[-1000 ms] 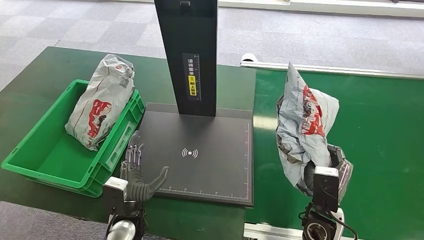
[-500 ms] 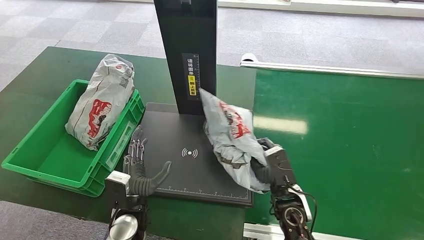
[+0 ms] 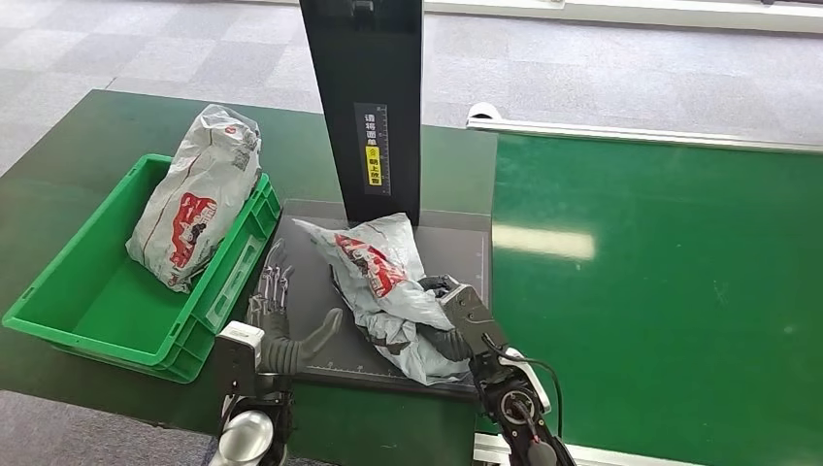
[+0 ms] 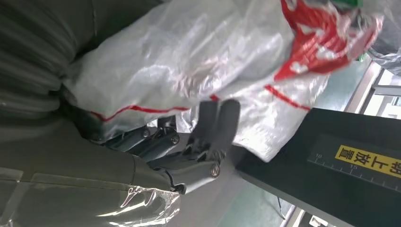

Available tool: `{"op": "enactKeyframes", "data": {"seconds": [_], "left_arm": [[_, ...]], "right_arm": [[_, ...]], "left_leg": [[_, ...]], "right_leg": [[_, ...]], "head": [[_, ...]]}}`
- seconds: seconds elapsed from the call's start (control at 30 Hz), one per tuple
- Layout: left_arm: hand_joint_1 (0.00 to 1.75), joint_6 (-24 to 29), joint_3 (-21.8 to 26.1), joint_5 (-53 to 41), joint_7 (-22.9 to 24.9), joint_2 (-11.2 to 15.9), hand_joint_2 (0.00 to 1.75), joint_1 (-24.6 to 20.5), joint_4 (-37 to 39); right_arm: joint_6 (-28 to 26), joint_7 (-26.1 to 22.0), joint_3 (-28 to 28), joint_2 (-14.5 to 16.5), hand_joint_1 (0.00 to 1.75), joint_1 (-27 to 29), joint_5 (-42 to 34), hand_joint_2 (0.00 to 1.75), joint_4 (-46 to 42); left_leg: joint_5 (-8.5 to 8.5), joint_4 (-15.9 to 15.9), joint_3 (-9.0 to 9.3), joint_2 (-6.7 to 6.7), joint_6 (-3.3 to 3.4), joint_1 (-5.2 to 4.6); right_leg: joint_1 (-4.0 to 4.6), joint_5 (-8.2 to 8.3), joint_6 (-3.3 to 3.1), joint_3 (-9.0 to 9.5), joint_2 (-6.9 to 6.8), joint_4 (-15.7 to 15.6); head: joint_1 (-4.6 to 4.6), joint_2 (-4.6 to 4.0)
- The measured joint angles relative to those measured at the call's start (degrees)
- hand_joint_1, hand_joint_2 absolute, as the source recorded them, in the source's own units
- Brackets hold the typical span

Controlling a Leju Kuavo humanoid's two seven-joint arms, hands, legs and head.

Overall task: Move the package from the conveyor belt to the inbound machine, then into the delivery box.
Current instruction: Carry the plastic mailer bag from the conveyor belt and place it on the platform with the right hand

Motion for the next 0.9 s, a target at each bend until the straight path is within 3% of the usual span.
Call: {"op": "enactKeyframes", "data": {"seconds": [0.43,0.7,0.9], "left_arm": [[0.0,0.5,0.5,-1.4,-0.1,-0.3,1.75,0.8,-1.0],[0.0,-0.2,0.2,-3.1,-2.0,-0.1,1.75,0.8,-1.0],[0.0,-1.7,-1.6,-7.0,-1.5,0.3,1.75,0.3,-0.8]], "right_arm": [[-1.8,-7.0,0.7,-1.3,0.0,-0.1,-3.6,1.75,-0.4],[9.2,-17.4,0.5,-1.6,0.0,3.2,-16.2,1.75,-9.2],[25.2,-18.9,-1.5,-2.4,0.0,5.1,-34.0,1.75,-16.9]], "left_leg": [[0.0,0.0,0.01,0.0,0.0,0.01],[-0.01,0.0,0.02,0.0,-0.01,0.01],[-0.01,0.0,0.03,0.01,-0.01,0.0]], "right_leg": [[0.0,0.0,0.0,-0.01,0.0,0.0],[0.01,0.0,0.0,-0.02,0.01,0.0],[0.0,0.0,0.0,-0.01,0.01,0.0]], "head": [[0.01,0.0],[0.0,0.0],[0.02,0.0]]}}
